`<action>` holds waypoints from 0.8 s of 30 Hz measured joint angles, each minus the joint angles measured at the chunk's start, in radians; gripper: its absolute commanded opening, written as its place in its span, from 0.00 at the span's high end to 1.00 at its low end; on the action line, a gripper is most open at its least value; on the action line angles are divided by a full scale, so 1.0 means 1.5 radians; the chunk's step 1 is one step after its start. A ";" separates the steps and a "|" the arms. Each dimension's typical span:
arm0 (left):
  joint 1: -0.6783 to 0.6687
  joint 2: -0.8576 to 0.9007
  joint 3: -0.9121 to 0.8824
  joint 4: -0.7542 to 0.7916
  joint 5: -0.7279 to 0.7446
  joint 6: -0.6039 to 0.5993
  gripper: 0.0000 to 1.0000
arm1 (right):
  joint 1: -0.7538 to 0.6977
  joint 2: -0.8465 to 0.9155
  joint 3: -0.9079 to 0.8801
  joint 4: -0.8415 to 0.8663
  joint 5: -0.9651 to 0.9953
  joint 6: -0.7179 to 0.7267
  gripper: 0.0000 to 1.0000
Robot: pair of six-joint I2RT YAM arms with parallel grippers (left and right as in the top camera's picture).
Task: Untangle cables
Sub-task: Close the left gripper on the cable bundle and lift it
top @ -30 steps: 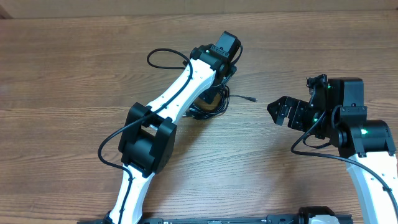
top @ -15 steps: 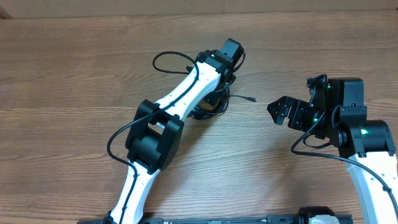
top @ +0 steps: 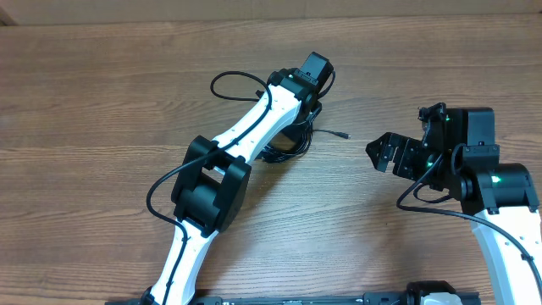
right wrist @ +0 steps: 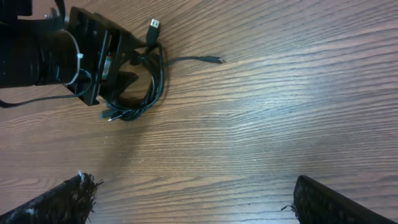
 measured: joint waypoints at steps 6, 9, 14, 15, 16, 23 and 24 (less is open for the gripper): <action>0.000 0.000 0.000 -0.007 0.002 -0.002 0.96 | 0.000 0.000 0.000 0.000 0.005 0.000 0.00; 0.000 0.000 0.000 -0.006 0.003 0.022 0.96 | 0.000 0.000 0.000 0.001 0.005 0.000 0.00; 0.000 0.000 0.019 -0.021 0.008 0.174 0.96 | 0.000 0.000 0.000 0.006 0.006 0.000 0.00; 0.000 0.000 0.032 -0.031 0.010 0.210 0.96 | 0.000 0.000 0.000 0.010 0.005 0.000 0.00; 0.000 0.000 0.054 -0.046 0.016 0.261 0.96 | 0.000 0.000 0.000 0.013 0.006 0.000 0.00; 0.028 0.000 0.247 -0.118 0.177 0.553 0.96 | 0.000 0.000 0.000 0.020 0.005 0.000 0.00; 0.036 0.000 0.268 -0.120 0.218 0.590 0.96 | 0.000 0.000 0.000 0.020 0.006 0.000 0.00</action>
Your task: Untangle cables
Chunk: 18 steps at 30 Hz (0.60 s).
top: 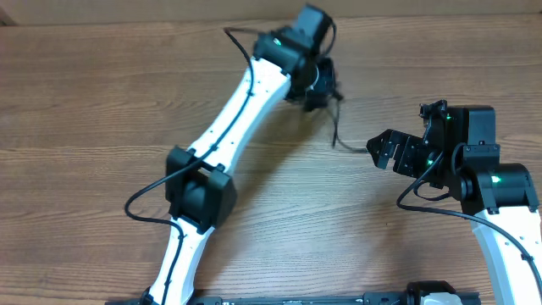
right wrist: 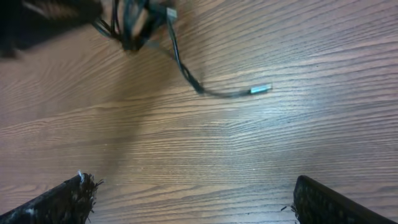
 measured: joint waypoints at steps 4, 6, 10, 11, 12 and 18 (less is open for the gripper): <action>0.045 -0.002 0.048 -0.005 0.259 0.158 0.96 | 0.000 0.000 0.000 0.013 0.000 0.000 0.00; 0.066 -0.002 0.049 -0.013 0.387 0.212 0.96 | 0.000 0.000 0.000 0.035 0.000 0.000 0.00; 0.107 -0.002 0.049 -0.060 0.543 0.281 0.96 | 0.000 0.000 0.000 0.094 -0.004 0.000 0.00; 0.116 -0.002 0.049 -0.074 0.566 0.294 0.96 | 0.000 0.000 0.000 0.108 -0.008 0.000 0.00; 0.124 -0.002 0.049 -0.089 0.585 0.309 0.96 | 0.000 0.000 0.000 0.131 -0.014 0.000 0.00; 0.157 -0.002 0.049 -0.156 0.660 0.374 0.96 | 0.000 0.000 0.000 0.233 -0.047 0.006 0.00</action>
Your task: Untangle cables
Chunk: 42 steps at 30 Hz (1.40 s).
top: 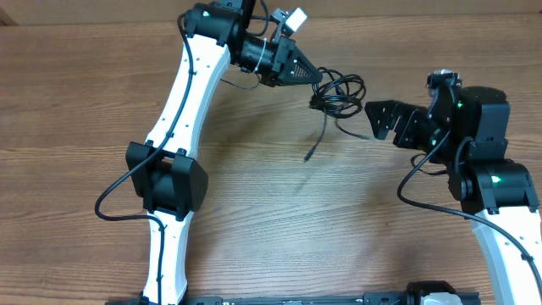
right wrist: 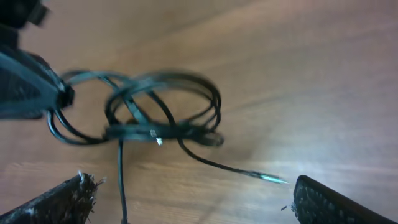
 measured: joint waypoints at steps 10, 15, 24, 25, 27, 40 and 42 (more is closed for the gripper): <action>-0.008 -0.006 0.004 -0.001 -0.222 -0.117 0.96 | 0.000 0.000 0.000 0.017 -0.031 0.013 0.00; -0.046 -0.008 0.004 0.035 -0.509 -0.193 0.96 | 0.000 0.000 0.000 0.014 -0.033 0.013 0.00; -0.096 -0.040 0.004 0.153 -0.381 -0.157 0.96 | 0.000 0.000 0.000 0.013 -0.034 0.013 0.00; -0.096 -0.043 0.004 0.167 -0.367 -0.158 0.96 | 0.000 0.000 0.000 0.013 -0.034 0.014 0.00; -0.096 -0.048 0.004 0.199 -0.321 -0.159 0.96 | 0.000 0.000 0.000 0.013 -0.034 0.014 0.00; -0.075 -0.051 0.004 0.345 -0.071 -0.261 0.96 | 0.000 0.040 0.000 0.028 -0.035 0.014 0.00; -0.073 -0.051 0.004 0.347 -0.060 -0.270 0.96 | 0.000 0.048 0.000 0.035 -0.035 0.012 0.00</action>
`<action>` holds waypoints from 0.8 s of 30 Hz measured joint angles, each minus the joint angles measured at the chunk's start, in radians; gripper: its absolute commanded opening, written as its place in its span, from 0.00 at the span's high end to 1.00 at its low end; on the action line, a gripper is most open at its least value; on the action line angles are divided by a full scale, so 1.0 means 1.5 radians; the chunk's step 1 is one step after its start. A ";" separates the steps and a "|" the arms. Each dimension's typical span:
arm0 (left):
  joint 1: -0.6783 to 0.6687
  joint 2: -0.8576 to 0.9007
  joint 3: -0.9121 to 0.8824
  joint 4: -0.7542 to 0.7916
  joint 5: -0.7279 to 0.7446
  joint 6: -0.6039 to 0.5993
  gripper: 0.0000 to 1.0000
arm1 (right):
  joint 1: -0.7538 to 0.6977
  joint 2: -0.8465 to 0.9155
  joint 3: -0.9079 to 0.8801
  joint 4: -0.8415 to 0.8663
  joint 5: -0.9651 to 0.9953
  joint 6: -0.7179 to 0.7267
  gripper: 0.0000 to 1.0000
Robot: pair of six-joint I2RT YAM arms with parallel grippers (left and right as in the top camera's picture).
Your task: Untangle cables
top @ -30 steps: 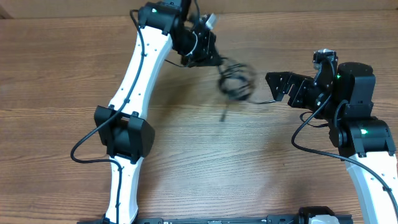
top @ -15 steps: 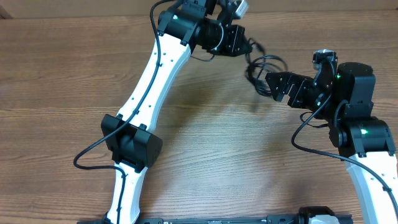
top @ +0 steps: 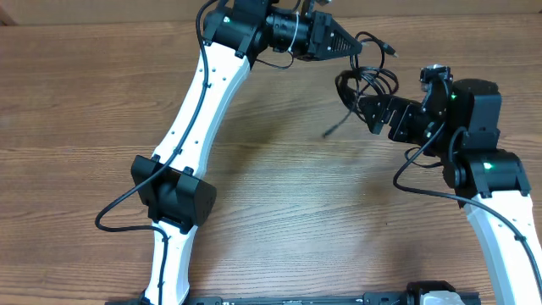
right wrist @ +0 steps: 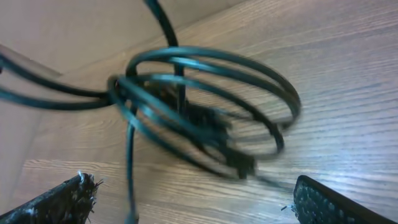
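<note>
A tangled bundle of black cables (top: 367, 78) hangs in the air at the back right of the wooden table (top: 102, 102). My left gripper (top: 349, 48) is shut on its upper left edge. One loose end (top: 332, 130) dangles down to the left, and a plug (top: 389, 48) sticks out at the top. My right gripper (top: 373, 114) stands open just below and right of the bundle. In the right wrist view the coils (right wrist: 205, 106) fill the middle, blurred, above my open right gripper (right wrist: 193, 205); the fingertips (right wrist: 62, 202) touch nothing.
The left arm's white links (top: 190, 119) stretch diagonally from the front of the table to its back. The right arm's base (top: 495, 182) stands at the right. Beyond the back edge is a tan wall (right wrist: 56, 31).
The left gripper has moved right and further back with the bundle. The right gripper has come closer, so the coils now hang right in front of it and look much larger.
At first the bundle lay on the table under the left gripper, with the right gripper open and well to the right. Then the left gripper held it lifted at the back. Later it hung nearer the right gripper, and now it hangs directly before the open right fingers.
</note>
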 measured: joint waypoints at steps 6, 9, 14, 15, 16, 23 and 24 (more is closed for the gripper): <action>-0.001 0.000 0.000 0.002 0.018 -0.013 0.96 | 0.000 0.002 0.000 0.051 0.000 -0.031 0.00; -0.001 0.000 0.000 0.002 0.019 -0.013 0.96 | 0.000 0.002 0.000 0.065 0.000 -0.038 0.00; -0.001 -0.002 0.003 -0.063 -0.072 0.037 0.96 | 0.000 0.002 0.000 0.073 0.030 -0.046 0.00; -0.002 -0.003 0.003 -0.087 -0.123 0.055 0.96 | 0.000 0.002 0.000 0.077 0.039 -0.046 0.00; -0.005 -0.004 0.003 -0.116 -0.199 0.073 0.96 | 0.000 0.002 0.000 0.081 0.046 -0.047 0.00; -0.054 -0.004 0.003 -0.245 -0.814 0.105 0.96 | 0.000 0.002 0.000 0.103 0.067 -0.049 0.00; -0.063 -0.004 0.003 -0.258 -0.885 0.096 0.96 | 0.000 0.002 0.000 0.106 0.070 -0.050 0.00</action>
